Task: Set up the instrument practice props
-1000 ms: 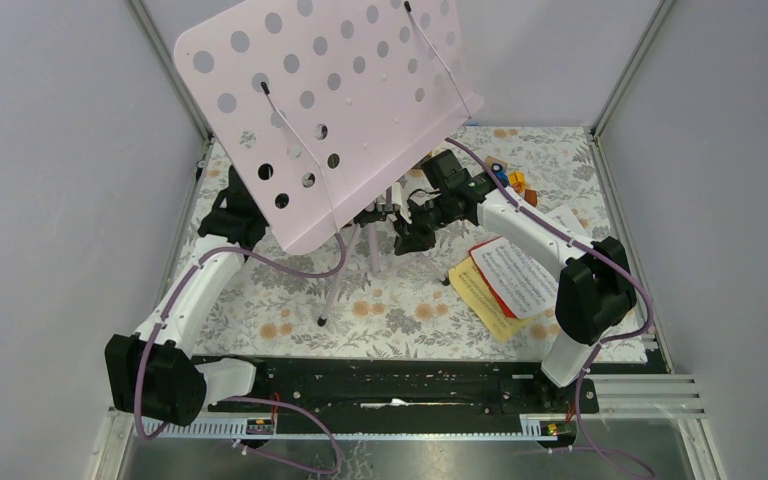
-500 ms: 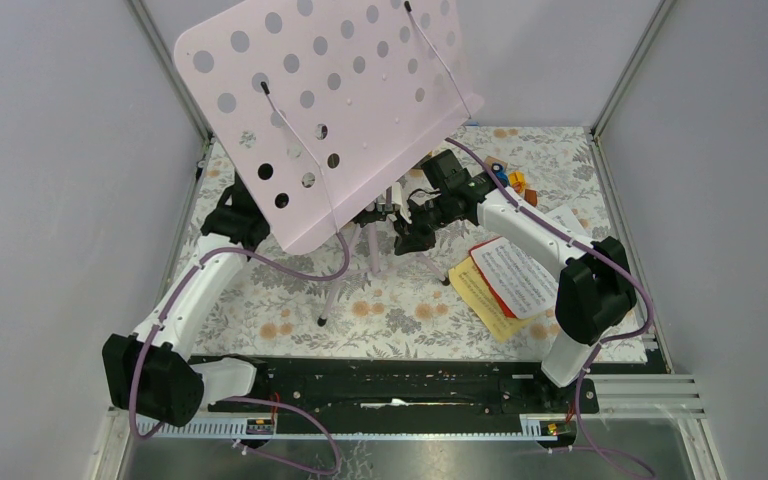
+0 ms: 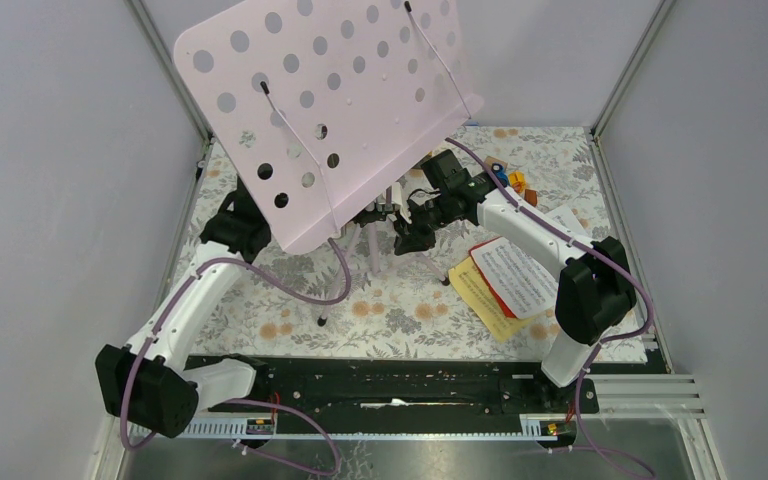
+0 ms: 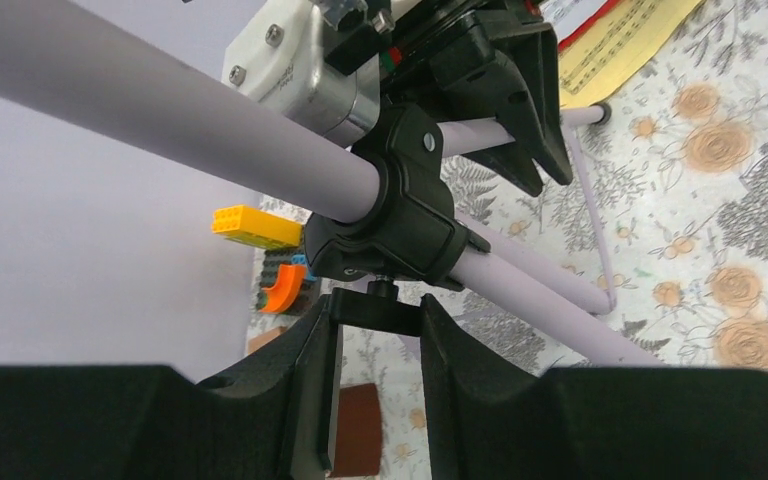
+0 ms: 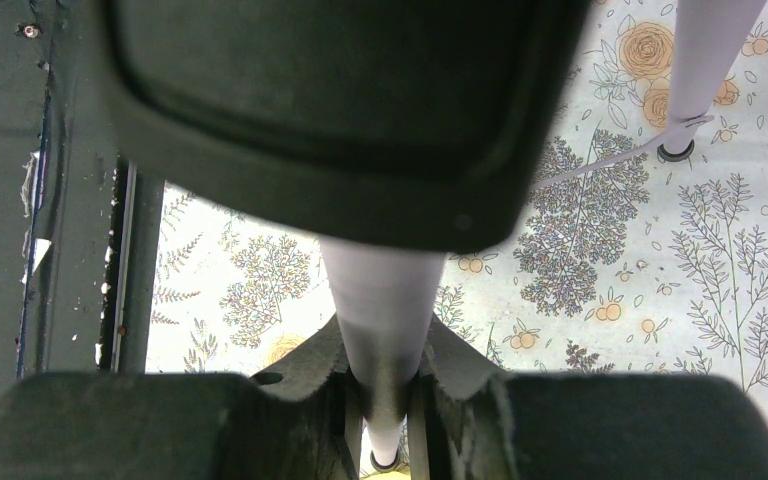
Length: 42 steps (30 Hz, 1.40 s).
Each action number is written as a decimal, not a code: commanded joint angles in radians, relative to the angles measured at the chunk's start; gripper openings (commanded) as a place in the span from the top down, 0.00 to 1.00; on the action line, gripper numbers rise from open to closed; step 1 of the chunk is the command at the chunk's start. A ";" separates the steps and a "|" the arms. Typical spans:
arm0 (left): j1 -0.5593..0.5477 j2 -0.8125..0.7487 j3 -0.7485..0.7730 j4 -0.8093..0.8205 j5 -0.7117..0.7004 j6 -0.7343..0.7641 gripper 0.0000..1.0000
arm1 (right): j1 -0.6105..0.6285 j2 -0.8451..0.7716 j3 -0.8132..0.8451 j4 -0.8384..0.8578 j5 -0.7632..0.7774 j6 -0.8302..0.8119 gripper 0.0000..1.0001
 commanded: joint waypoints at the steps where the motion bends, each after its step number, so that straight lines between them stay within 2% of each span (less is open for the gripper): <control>1: -0.005 -0.024 -0.033 0.045 -0.186 0.147 1.00 | 0.004 0.114 -0.070 -0.012 0.180 -0.081 1.00; 10: -0.034 -0.075 -0.148 0.153 -0.357 0.167 1.00 | 0.009 0.124 -0.066 -0.011 0.181 -0.068 1.00; 22: -0.089 -0.167 -0.423 0.538 -0.508 0.119 1.00 | 0.016 0.124 -0.068 -0.011 0.183 -0.033 1.00; 34: -0.159 -0.255 -0.671 0.832 -0.598 0.168 1.00 | 0.029 0.105 -0.126 0.034 0.177 0.013 1.00; 38: -0.160 -0.270 -0.655 0.783 -0.604 0.080 1.00 | 0.029 0.099 -0.125 0.036 0.180 0.013 1.00; 40: -0.160 -0.271 -0.614 0.705 -0.599 0.017 0.93 | 0.029 0.097 -0.124 0.036 0.179 0.015 1.00; 42: -0.160 -0.272 -0.581 0.650 -0.590 -0.029 0.79 | 0.029 0.093 -0.130 0.047 0.178 0.025 1.00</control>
